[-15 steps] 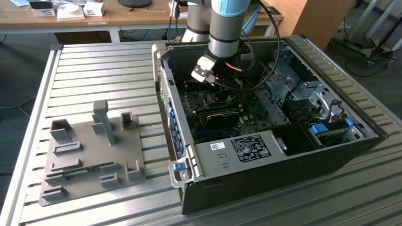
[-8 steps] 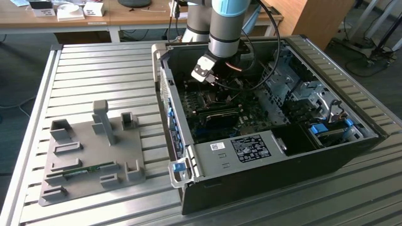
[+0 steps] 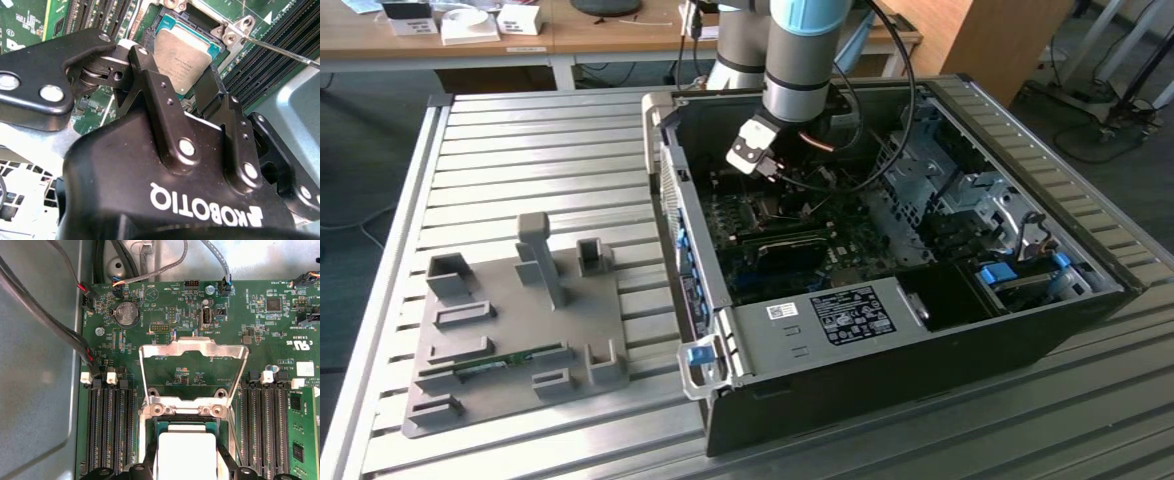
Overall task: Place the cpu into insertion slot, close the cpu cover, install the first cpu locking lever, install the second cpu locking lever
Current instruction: 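Place the cpu into insertion slot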
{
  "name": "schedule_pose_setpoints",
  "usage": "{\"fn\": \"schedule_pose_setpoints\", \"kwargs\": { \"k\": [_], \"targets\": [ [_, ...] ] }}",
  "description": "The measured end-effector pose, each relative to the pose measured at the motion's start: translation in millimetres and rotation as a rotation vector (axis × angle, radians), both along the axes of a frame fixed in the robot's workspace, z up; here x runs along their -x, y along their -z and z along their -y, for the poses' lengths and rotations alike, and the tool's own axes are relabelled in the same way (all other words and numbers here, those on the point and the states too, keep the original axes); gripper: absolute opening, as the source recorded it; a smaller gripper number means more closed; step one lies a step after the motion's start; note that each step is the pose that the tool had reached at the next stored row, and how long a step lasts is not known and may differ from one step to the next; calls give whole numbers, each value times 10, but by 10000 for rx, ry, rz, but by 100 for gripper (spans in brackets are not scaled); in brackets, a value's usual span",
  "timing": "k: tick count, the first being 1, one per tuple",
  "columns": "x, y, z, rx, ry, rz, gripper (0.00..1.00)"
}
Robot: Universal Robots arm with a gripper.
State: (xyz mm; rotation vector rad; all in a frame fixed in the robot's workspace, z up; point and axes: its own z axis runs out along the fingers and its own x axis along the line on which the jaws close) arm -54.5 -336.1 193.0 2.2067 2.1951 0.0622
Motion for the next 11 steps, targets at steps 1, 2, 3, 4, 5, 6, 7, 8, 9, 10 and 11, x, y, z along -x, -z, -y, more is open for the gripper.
{"fn": "schedule_pose_setpoints", "kwargs": {
  "k": [1, 2, 3, 4, 5, 6, 7, 8, 9, 10, 11],
  "targets": [
    [0, 0, 0, 0, 0, -1, 54],
    [0, 0, 0, 0, 0, -2, 54],
    [0, 0, 0, 0, 1, -8, 54],
    [1, -1, 0, 2, 2, -9, 55],
    [1, 0, 0, 1, 2, -7, 55],
    [0, 0, 0, 0, 1, -7, 62],
    [0, 0, 0, -1, 0, -7, 62],
    [0, 0, 0, 0, 0, -9, 62],
    [0, 0, 0, 0, 0, -10, 62],
    [0, 0, 0, 0, 0, -12, 62],
    [0, 0, 0, 0, 0, -13, 62]
  ]
}}
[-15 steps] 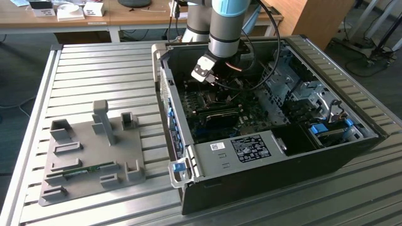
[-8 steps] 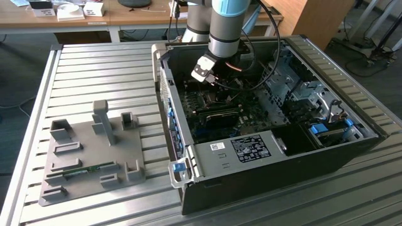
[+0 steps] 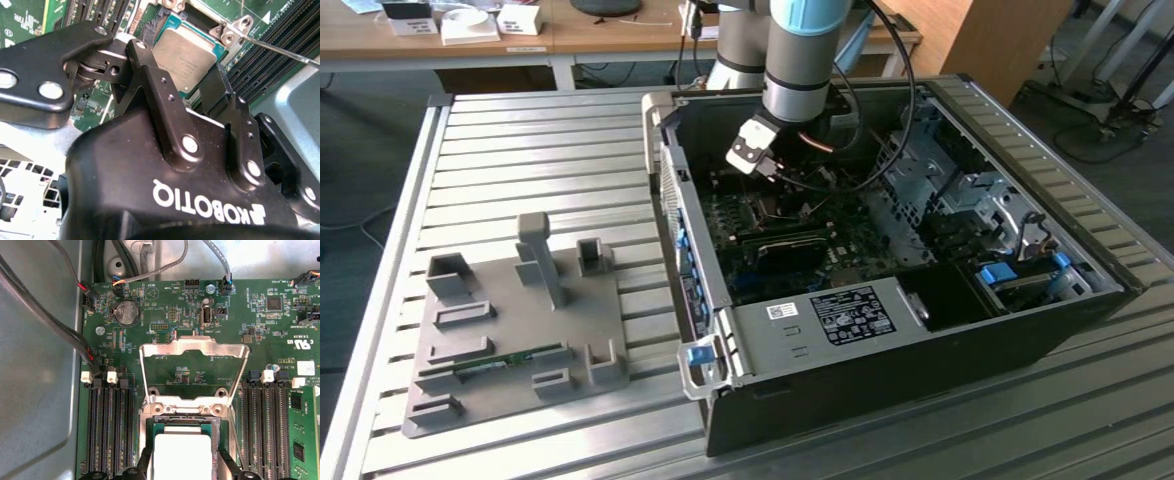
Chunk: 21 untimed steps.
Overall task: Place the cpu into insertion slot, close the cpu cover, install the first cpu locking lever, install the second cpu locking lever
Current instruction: 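Place the cpu into insertion slot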
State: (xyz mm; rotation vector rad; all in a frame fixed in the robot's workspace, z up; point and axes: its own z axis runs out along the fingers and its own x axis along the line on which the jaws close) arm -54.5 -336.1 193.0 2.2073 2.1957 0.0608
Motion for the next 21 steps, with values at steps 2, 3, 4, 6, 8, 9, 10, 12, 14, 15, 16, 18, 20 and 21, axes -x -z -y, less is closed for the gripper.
{"fn": "schedule_pose_setpoints", "kwargs": {
  "k": [2, 3, 4, 6, 8, 9, 10, 12, 14, 15, 16, 18, 20, 21],
  "targets": [
    [0, 0, 0, 0, 0, -3, 62],
    [0, 0, 0, 0, 0, -4, 62],
    [0, 0, 0, 0, 0, -5, 62],
    [0, -7, 0, -1, 0, -4, 62],
    [0, -19, 0, -1, 0, -4, 62],
    [0, -26, 0, -1, 0, -4, 62],
    [0, -30, -1, -1, 0, -4, 62],
    [-1, -30, -1, -6, -1, -2, 62],
    [0, -28, -2, -32, 0, -4, 62],
    [0, -27, -3, -42, 0, -4, 62],
    [0, -26, -5, -55, 0, -5, 62],
    [-1, -21, -10, -73, -1, -3, 62],
    [0, -11, -12, -76, 0, -4, 62],
    [0, -5, -12, -76, -1, -4, 62]
  ]
}}
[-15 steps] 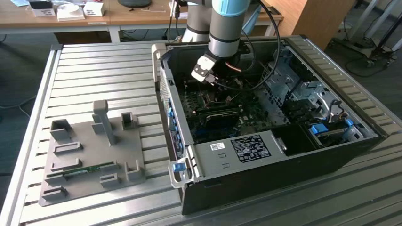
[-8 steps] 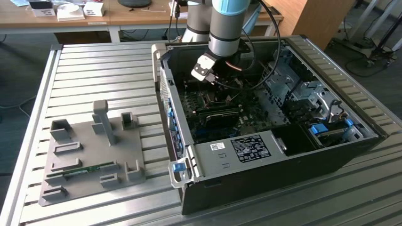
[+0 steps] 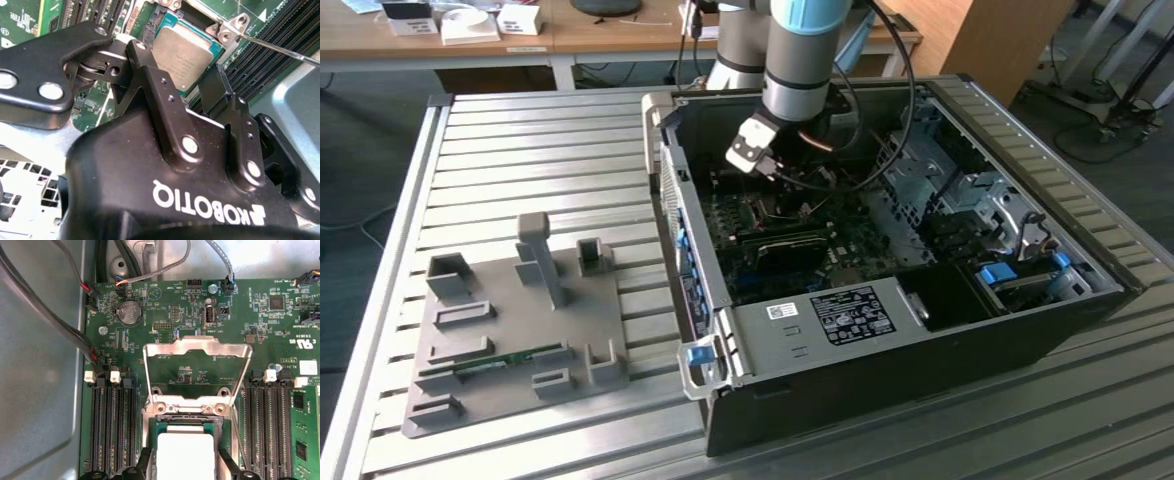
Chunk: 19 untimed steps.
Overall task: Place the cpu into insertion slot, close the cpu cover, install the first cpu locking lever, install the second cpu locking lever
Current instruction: 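Place the cpu into insertion slot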
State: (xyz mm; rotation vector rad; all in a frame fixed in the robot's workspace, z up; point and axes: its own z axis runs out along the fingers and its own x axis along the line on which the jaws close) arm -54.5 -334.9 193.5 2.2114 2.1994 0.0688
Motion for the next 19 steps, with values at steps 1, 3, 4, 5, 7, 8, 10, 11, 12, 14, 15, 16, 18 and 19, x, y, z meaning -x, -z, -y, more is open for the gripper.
{"fn": "schedule_pose_setpoints", "kwargs": {
  "k": [1, 3, 4, 5, 7, 8, 10, 11, 12, 14, 15, 16, 18, 19],
  "targets": [
    [0, 5, 0, 0, 0, 0, 62],
    [0, 12, -1, 3, 0, -2, 62],
    [1, 12, -1, 3, 0, -2, 62],
    [1, 12, -1, 4, 0, -3, 62],
    [0, 14, -1, 1, 0, 0, 62],
    [0, 14, -1, 2, 0, -1, 62],
    [0, 15, -1, 2, 0, -1, 62],
    [1, 14, 0, 6, 1, -4, 60],
    [1, 14, 0, 7, 1, -6, 55],
    [1, 15, -1, 3, 1, -2, 55],
    [1, 16, -1, 1, 1, -1, 54],
    [0, 17, -1, 1, 1, -1, 54],
    [1, 17, -1, 2, 1, -2, 54],
    [1, 17, -1, 3, 0, -2, 54]
  ]
}}
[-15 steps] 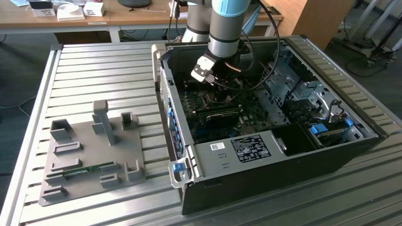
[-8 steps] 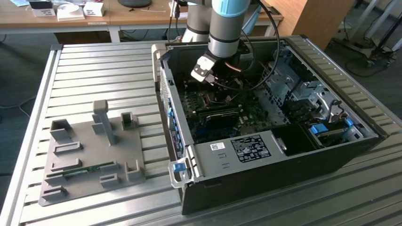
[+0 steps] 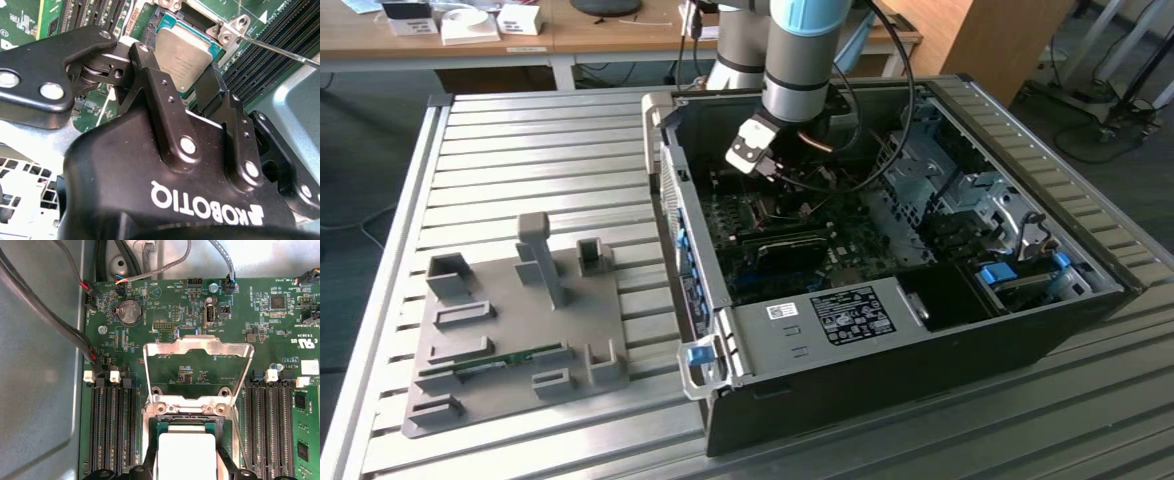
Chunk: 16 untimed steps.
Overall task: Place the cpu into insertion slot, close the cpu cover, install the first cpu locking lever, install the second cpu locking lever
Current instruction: 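Place the cpu into insertion slot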
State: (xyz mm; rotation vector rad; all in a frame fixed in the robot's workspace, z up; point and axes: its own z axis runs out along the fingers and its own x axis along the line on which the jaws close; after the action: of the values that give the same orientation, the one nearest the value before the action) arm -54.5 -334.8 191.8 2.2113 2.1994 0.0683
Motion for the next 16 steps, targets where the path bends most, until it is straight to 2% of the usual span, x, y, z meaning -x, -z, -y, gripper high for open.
{"fn": "schedule_pose_setpoints", "kwargs": {
  "k": [9, 14, 16],
  "targets": [
    [-1, -25, 0, 4, -1, 3, 54],
    [0, -25, 0, 159, 0, 2, 54],
    [0, -26, 0, 164, -1, 2, 54]
  ]
}}
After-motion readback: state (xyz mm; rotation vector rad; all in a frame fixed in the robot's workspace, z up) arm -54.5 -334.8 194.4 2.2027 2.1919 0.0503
